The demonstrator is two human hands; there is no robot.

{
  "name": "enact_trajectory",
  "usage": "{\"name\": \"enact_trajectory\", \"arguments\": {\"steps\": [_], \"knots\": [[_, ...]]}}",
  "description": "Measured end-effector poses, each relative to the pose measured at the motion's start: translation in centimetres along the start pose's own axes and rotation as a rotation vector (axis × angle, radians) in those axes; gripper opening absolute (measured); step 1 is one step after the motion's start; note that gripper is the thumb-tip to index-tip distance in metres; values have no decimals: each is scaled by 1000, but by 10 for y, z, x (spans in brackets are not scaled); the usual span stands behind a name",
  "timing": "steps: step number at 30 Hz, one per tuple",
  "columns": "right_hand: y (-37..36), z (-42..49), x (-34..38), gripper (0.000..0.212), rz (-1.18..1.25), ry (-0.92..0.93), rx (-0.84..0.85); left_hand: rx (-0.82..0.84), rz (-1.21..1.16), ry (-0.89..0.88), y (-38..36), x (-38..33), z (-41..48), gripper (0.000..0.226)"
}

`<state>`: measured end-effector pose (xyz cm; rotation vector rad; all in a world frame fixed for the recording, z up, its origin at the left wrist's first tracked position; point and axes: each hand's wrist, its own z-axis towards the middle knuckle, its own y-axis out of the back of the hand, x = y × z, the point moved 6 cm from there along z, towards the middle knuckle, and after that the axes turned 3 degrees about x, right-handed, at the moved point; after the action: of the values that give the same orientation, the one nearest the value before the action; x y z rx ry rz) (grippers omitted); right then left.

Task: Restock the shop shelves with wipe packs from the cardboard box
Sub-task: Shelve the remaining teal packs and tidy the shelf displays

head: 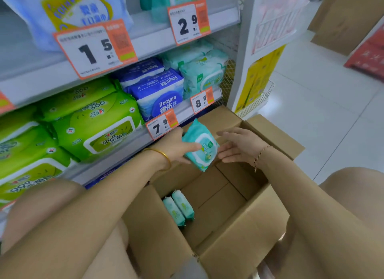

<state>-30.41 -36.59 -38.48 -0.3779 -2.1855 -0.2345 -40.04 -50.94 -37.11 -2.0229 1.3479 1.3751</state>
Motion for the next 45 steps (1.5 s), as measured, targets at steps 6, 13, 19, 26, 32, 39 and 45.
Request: {"name": "enact_trajectory", "arguments": {"steps": [6, 13, 19, 26, 32, 39, 45], "knots": [[-10, 7, 0, 53, 76, 49, 35, 31, -430, -27, 14, -14, -13, 31], [-22, -5, 44, 52, 101, 322, 135, -7, -449, -118, 30, -32, -35, 37], [-22, -41, 159, 43, 96, 665, 248, -244, 14, -446, 84, -136, -77, 29], [-22, -61, 294, 55, 86, 963, 199, -483, 333, -609, 148, -276, -90, 32], [-9, -36, 339, 44, -388, 1013, -353, -741, 42, -640, 210, -296, -51, 45], [-40, -5, 338, 45, -904, 988, -562, -1063, 72, -566, 253, -313, -2, 44], [-45, 17, 345, 49, -930, 885, -546, -916, 285, -339, 267, -311, 55, 46]]}}
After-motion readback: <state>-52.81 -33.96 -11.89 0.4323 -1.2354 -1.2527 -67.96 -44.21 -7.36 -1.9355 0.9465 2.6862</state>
